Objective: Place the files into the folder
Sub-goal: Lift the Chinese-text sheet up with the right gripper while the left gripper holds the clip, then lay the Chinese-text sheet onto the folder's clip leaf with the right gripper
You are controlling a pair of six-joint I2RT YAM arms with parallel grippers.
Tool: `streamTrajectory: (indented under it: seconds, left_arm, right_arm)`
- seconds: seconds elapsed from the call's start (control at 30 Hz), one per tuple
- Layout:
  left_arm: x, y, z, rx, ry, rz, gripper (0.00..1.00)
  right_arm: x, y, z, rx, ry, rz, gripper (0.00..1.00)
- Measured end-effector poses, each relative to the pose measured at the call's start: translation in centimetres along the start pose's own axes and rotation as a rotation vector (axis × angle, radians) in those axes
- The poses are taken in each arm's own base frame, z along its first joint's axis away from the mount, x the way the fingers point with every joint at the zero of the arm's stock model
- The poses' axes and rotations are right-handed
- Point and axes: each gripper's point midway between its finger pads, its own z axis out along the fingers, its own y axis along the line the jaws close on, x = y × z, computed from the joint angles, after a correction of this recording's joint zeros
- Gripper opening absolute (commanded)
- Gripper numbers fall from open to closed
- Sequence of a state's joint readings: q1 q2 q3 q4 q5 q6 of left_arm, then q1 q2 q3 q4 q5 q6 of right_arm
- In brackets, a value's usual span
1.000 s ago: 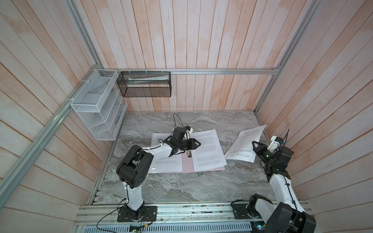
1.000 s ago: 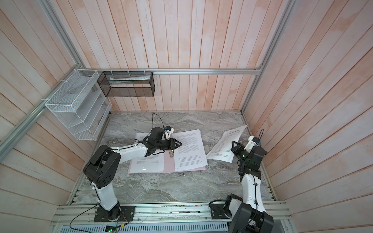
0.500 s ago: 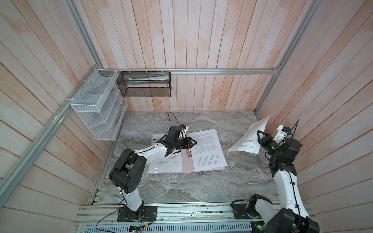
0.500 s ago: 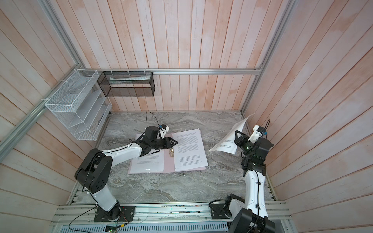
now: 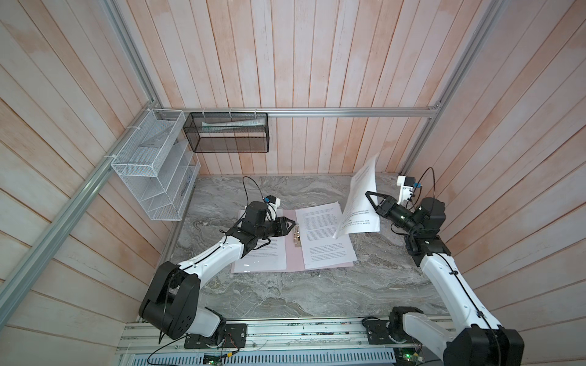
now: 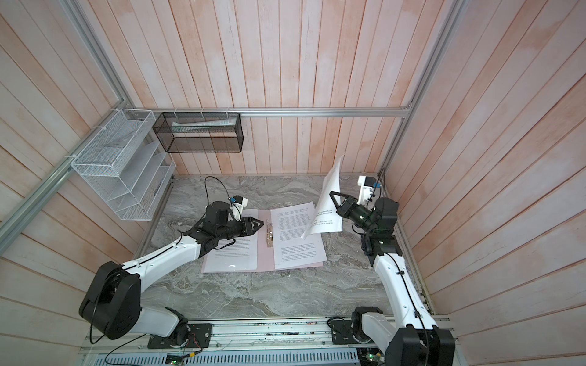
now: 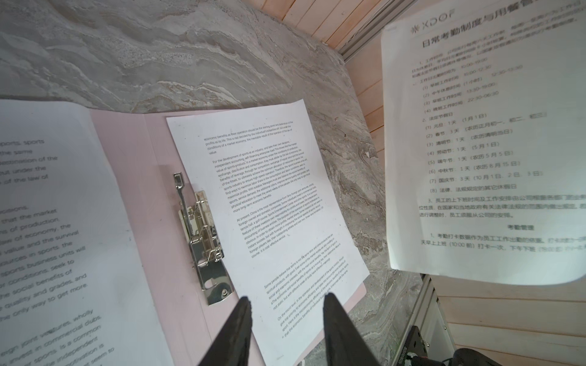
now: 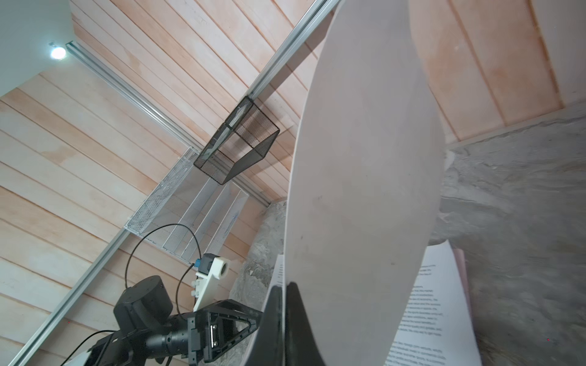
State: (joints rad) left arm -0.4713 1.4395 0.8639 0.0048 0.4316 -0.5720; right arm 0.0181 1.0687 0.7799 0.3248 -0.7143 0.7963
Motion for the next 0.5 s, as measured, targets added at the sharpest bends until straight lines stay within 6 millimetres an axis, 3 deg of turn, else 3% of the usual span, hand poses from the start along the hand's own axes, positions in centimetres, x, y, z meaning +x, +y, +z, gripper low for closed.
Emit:
streamTrajectory:
  seconds: [0.1,0.23,0.37,0.5]
  left_arm:
    - [0.6,0.6,-0.3,-0.02,0.008,-0.01,0.4]
    - [1.0,1.1,-0.4,-0.034,0.01,-0.019,0.4]
    - [1.3,1.2,-0.5,-0.038,0.01,-0.023,0.4]
    - [1.5,1.4,-0.5,-0.041,0.015,-0.026,0.4]
  right_arm:
    - [1.3,-0.9,1.2,-0.028,0.029,0.04,0.0]
    - [4.5,-4.3,2.2,-0.001,0.098,0.127,0.0]
    - [7.7,-7.6,2.3,0.074,0.17,0.193,0.0]
    - [9.6,-9.8,2.4,0.121,0.222,0.212,0.0]
